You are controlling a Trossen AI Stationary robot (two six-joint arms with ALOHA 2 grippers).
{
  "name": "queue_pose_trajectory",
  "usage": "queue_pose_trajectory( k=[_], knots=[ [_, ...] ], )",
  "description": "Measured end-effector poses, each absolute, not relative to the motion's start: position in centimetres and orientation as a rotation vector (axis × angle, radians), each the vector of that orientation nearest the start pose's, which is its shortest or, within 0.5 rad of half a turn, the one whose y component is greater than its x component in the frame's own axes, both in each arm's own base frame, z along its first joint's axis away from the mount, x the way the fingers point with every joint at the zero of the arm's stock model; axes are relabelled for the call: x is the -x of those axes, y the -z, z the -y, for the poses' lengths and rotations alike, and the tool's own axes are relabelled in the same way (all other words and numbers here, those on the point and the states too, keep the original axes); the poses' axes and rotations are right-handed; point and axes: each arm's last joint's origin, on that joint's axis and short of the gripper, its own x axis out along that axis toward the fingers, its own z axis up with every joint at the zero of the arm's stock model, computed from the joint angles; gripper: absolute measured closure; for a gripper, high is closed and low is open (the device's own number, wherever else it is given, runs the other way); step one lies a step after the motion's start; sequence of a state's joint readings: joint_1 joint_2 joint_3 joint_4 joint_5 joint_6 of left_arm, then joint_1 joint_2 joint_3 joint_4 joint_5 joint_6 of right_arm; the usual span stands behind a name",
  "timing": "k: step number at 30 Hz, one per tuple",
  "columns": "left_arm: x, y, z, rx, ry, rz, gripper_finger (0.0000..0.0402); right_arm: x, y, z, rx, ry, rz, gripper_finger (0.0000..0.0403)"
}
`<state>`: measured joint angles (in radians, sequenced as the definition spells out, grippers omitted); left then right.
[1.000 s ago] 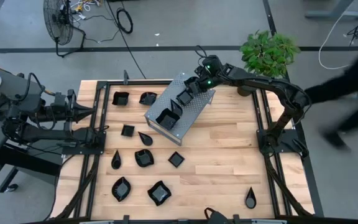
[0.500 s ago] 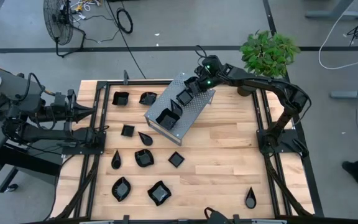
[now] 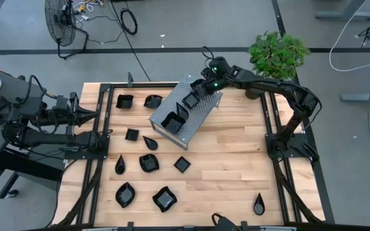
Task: Pick & Place Mini shaped plates
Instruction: Stack the black square shape plate on top of the black square shape plate on the shelf, then stack the black leaf shaped plate on top of the black leaf shaped plate on the shelf
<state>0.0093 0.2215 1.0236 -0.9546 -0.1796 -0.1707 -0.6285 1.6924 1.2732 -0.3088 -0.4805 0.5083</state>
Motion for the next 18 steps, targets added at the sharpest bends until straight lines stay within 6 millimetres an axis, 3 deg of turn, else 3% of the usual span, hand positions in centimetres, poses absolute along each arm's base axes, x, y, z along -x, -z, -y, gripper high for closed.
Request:
queue_pose_trajectory(
  k=[10, 15, 18],
  knots=[
    [1.5, -36.5, -0.5, 0.157, -0.201, -0.136, 0.0396, -30.7, -26.2, 20.6, -0.871, 0.299, -0.562, 0.0336],
    [1.5, -36.5, -0.5, 0.157, -0.201, -0.136, 0.0396, -30.1, -27.8, 19.9, -0.821, 0.274, -0.536, 0.0321],
    [1.5, -36.5, -0.5, 0.157, -0.201, -0.136, 0.0396, -29.8, -29.0, 18.5, -0.765, 0.234, -0.548, 0.0316]
  ],
)
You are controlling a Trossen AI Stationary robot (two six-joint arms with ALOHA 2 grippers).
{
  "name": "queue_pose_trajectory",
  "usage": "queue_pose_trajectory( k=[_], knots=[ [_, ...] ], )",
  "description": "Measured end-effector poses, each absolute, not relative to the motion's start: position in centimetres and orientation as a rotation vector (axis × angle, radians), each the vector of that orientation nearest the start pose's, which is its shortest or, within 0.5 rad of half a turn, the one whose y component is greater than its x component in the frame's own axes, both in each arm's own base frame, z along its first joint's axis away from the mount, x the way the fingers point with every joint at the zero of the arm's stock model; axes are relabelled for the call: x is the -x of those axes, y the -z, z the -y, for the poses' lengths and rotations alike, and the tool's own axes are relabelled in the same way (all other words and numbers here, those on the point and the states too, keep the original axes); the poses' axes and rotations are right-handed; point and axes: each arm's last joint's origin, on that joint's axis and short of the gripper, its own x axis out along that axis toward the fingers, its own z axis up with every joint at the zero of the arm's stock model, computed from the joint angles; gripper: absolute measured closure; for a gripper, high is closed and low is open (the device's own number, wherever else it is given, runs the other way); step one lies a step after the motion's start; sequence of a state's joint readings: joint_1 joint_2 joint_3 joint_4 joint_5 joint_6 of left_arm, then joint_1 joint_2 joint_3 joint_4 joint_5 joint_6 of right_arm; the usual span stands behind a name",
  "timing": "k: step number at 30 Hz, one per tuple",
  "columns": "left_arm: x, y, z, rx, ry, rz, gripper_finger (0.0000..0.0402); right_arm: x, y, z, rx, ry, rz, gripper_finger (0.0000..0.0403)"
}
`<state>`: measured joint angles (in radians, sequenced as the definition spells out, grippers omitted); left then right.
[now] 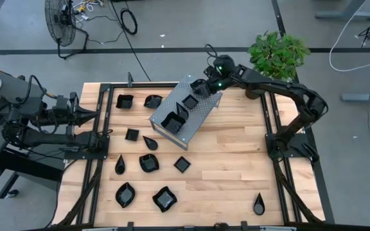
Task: Pick & Place Mini shaped plates
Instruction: Stack the black leaf shaped plate on top of the black leaf shaped plate on the shelf
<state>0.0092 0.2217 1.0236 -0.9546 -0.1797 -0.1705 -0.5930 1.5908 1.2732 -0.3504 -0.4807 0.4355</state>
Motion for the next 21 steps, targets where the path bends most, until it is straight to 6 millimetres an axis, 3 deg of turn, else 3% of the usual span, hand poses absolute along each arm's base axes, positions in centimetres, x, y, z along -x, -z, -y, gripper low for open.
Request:
queue_pose_trajectory(
  k=[7, 14, 21],
  knots=[
    [1.5, -36.5, -0.5, 0.157, -0.201, -0.136, 0.0396, -29.9, -30.8, 12.9, -0.634, 0.075, -0.642, 0.0311],
    [1.5, -36.5, -0.5, 0.157, -0.201, -0.136, 0.0396, -31.0, -30.6, 6.9, -0.527, -0.059, -0.767, 0.0311],
    [1.5, -36.5, -0.5, 0.157, -0.201, -0.136, 0.0396, -31.3, -30.2, 2.8, -0.447, -0.094, -0.849, 0.0311]
  ],
)
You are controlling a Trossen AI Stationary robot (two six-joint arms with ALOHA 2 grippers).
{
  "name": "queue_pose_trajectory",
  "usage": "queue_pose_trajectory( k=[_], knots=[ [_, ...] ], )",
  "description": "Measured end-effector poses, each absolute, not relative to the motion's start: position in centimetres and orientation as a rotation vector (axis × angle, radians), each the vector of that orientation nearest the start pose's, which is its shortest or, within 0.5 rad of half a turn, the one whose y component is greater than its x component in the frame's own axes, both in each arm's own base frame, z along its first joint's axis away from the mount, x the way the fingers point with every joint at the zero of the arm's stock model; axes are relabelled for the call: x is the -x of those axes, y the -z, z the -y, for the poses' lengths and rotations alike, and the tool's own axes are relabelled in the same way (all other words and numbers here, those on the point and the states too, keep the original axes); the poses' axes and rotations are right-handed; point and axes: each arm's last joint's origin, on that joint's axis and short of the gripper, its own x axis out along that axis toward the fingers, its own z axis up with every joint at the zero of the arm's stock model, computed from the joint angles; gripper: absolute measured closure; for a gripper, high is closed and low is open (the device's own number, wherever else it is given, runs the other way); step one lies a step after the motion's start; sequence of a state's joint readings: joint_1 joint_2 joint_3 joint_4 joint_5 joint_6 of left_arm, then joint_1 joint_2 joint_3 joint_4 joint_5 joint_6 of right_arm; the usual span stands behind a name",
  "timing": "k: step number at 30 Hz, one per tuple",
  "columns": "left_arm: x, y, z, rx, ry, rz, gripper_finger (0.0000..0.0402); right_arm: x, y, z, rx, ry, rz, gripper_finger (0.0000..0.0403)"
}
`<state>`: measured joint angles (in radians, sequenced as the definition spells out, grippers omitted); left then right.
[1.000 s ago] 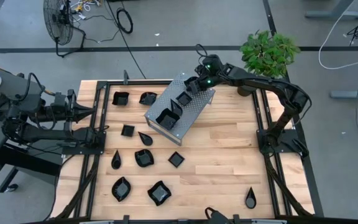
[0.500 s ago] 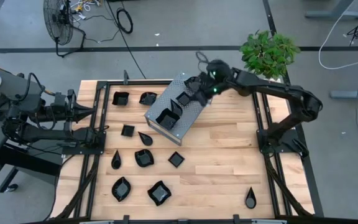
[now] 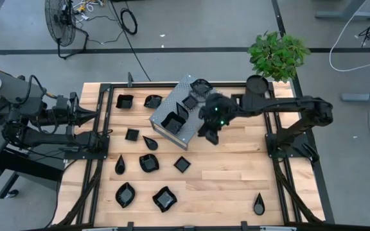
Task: Pick & Place Mini shaped plates
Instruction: Stack the black leaf shaped plate on top of the black leaf shaped plate on the shelf
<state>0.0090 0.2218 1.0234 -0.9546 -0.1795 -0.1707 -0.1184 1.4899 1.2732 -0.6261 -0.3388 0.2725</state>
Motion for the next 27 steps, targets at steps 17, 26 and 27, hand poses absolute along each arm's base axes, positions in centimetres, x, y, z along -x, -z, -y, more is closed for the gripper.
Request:
queue_pose_trajectory(
  k=[17, 26, 27],
  knots=[
    [1.5, -36.5, -0.5, 0.157, -0.201, -0.136, 0.0396, -28.4, -28.5, -6.2, 0.106, -0.422, -1.131, 0.0311],
    [1.5, -36.5, -0.5, 0.156, -0.201, -0.136, 0.0396, -26.4, -27.7, -11.1, 0.366, -0.686, -1.181, 0.0279],
    [1.5, -36.5, -0.5, 0.157, -0.201, -0.136, 0.0396, -26.2, -27.6, -11.6, 0.384, -0.708, -1.176, 0.0274]
  ],
)
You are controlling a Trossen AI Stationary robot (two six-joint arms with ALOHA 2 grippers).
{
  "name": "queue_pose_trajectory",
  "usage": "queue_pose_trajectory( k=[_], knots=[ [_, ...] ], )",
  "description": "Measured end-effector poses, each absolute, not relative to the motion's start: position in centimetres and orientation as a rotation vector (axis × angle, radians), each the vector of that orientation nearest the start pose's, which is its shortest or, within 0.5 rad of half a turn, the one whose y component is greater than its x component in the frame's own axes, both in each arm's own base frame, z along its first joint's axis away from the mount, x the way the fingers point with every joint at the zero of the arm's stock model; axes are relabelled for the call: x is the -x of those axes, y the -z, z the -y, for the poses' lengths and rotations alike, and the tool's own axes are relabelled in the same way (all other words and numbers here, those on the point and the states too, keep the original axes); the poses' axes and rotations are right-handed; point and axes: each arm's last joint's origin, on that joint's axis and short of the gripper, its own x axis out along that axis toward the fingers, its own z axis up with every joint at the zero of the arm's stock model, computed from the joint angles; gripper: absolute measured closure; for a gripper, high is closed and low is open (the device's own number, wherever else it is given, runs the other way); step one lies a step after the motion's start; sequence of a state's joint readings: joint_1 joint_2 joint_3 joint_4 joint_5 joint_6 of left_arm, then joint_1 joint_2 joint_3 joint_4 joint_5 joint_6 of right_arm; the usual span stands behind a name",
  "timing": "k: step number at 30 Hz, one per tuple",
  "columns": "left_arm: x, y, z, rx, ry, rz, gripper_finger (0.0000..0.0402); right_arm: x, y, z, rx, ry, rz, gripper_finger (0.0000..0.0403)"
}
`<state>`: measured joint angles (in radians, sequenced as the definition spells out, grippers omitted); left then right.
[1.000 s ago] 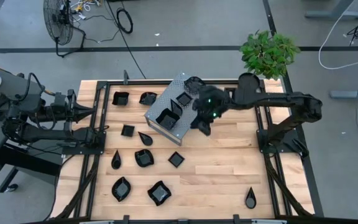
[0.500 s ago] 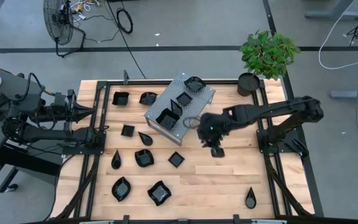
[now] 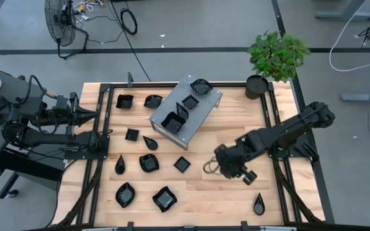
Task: Pick & Place Mini shaped plates
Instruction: Stack the black leaf shaped plate on top of the black leaf shaped plate on the shelf
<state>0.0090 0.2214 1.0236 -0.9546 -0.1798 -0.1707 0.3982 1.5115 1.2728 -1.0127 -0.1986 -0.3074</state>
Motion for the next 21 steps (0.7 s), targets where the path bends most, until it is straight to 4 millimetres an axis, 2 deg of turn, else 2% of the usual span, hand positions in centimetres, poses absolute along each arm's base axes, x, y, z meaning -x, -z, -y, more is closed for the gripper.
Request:
queue_pose_trajectory(
  k=[12, 17, 21],
  knots=[
    [1.5, -36.5, -0.5, 0.157, -0.201, -0.136, 0.0396, -22.6, -27.2, -18.0, 0.584, -0.961, -1.116, 0.0233],
    [1.5, -36.5, -0.5, 0.157, -0.201, -0.136, 0.0396, -20.2, -25.3, -20.2, 0.687, -1.08, -1.097, 0.0232],
    [1.5, -36.5, -0.5, 0.157, -0.201, -0.136, 0.0396, -18.5, -23.5, -21.2, 0.743, -1.144, -1.104, 0.0232]
  ],
)
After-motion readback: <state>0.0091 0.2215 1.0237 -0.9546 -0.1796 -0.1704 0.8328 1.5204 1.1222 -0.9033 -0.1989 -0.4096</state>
